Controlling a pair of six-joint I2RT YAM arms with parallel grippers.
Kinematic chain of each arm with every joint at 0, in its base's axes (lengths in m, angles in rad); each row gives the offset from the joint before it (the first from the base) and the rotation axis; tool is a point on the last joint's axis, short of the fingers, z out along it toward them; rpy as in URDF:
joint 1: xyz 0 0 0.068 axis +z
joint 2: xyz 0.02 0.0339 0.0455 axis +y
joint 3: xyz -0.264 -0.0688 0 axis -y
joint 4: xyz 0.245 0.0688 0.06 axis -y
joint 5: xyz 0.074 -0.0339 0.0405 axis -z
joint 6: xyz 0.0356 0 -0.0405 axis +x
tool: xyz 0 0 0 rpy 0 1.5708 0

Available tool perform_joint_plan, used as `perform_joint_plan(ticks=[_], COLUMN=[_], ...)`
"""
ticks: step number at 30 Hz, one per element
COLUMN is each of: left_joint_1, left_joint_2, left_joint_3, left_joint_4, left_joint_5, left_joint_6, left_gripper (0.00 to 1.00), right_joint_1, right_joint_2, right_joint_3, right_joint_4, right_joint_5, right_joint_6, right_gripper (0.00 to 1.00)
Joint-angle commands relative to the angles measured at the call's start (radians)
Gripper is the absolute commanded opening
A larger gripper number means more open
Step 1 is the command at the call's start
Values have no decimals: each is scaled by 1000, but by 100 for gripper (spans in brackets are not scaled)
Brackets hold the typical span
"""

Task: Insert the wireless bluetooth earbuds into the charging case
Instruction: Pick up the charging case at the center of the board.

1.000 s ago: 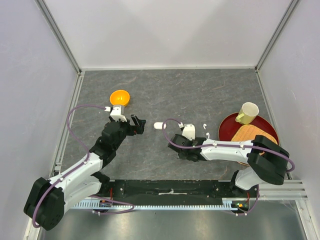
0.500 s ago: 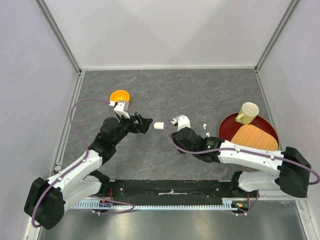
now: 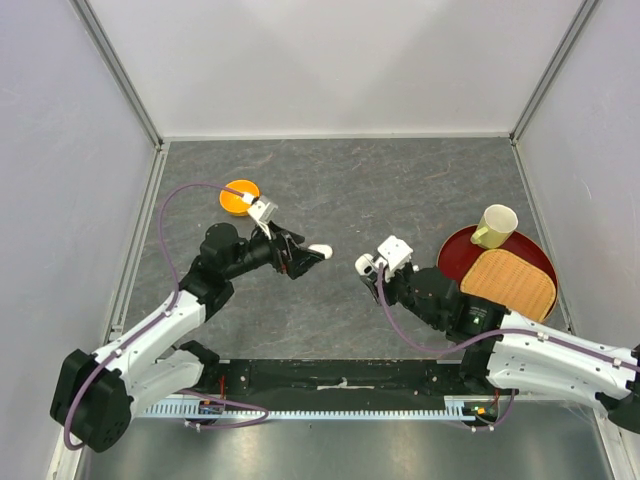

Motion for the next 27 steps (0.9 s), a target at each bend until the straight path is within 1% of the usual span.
perform_joint_plan(ticks=[1,3,5,7,8,13,16,27], left_joint_1=[5,5,5,4,2,-30,-61,-142], left_joint_2=[44,65,113,168,179,206,235,401], left_joint_3=[51,60,77,113,119,143,172,281], left_joint_4=[61,101,99,81,81,96,72,19], left_joint_5=[224,251,268,345,355,357,348,312], left_joint_6=[8,-16,-55,-62,-69,-84,-76,-78], left_gripper=[100,100,100,99,99,99,99,97], right_joint_1=[2,2,4,2,2,2,2,4], right_joint_2=[-47,-47,-38,-26,-20,14,20,8], right_joint_3=[-37,-37,-36,-31,-28,-16,-13,-17], right_joint_4=[105,101,101,101,101,104,108,165], right_joint_5=[-73,-110,-120,-113,-107,-111,-102,-97], right_joint_6=[-154,-173,-191,-208,-216,-248,-251,-242], right_gripper=[0,0,0,0,0,0,0,0])
